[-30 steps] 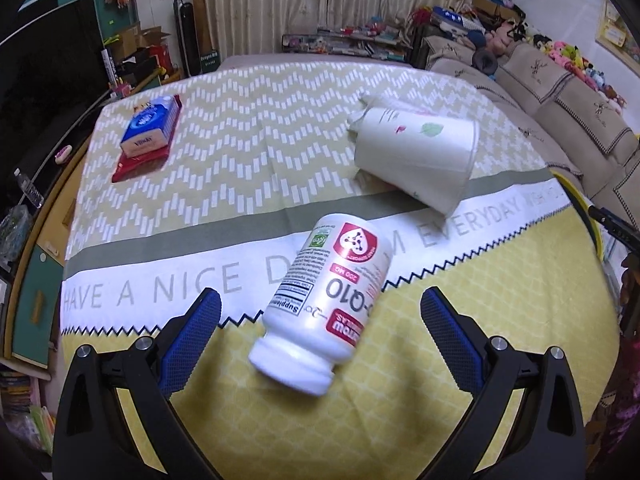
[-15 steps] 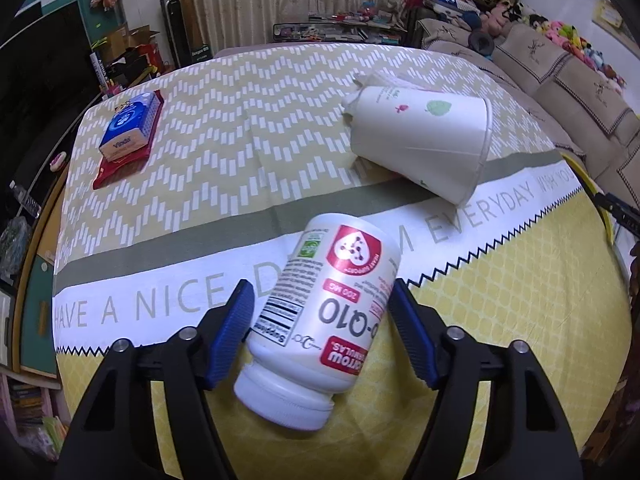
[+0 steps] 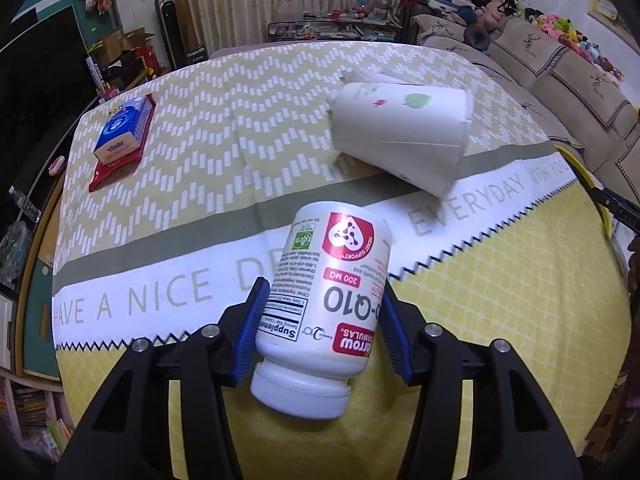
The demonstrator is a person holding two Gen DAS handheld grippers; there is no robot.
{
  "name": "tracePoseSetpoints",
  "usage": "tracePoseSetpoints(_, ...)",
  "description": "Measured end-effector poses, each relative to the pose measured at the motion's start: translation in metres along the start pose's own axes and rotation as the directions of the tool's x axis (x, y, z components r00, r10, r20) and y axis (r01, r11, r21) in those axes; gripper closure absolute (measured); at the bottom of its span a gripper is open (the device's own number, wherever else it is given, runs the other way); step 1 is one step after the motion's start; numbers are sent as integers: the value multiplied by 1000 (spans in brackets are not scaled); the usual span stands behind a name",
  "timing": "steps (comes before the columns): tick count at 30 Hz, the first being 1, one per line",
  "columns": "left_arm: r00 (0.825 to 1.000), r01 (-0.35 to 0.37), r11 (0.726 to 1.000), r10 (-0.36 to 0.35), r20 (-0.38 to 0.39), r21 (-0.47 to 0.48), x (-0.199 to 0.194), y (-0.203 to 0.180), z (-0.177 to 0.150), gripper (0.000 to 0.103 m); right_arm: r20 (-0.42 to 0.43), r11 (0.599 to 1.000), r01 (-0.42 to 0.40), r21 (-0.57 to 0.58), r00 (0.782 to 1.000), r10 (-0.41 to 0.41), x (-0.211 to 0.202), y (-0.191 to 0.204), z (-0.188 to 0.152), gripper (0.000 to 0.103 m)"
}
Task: Collect trash
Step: 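Grasp the white pill bottle with the left gripper, then carry the pill bottle over the yellow bin and open the left gripper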
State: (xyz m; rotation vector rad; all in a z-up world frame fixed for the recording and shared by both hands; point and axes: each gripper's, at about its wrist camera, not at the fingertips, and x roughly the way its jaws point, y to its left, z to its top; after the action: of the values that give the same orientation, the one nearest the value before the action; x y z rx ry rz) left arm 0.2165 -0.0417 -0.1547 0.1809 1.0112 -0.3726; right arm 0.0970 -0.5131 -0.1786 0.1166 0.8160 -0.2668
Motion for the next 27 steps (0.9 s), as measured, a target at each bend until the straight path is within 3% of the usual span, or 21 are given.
tracePoseSetpoints(9,998,56,995,-58,20,78,-23,-47,-4,50,9,1000,-2,19,1000,2,-8,-8,-7,33)
tracePoseSetpoints(16,989,133,974,-142,36,184,-38,-108,12,50,42,999,15,45,999,-17,-31,-22,-18,33)
tracePoseSetpoints(27,952,272,881,-304,22,386,-30,-263,79,50,84,986,117,116,988,-127,-68,-80,-35,33)
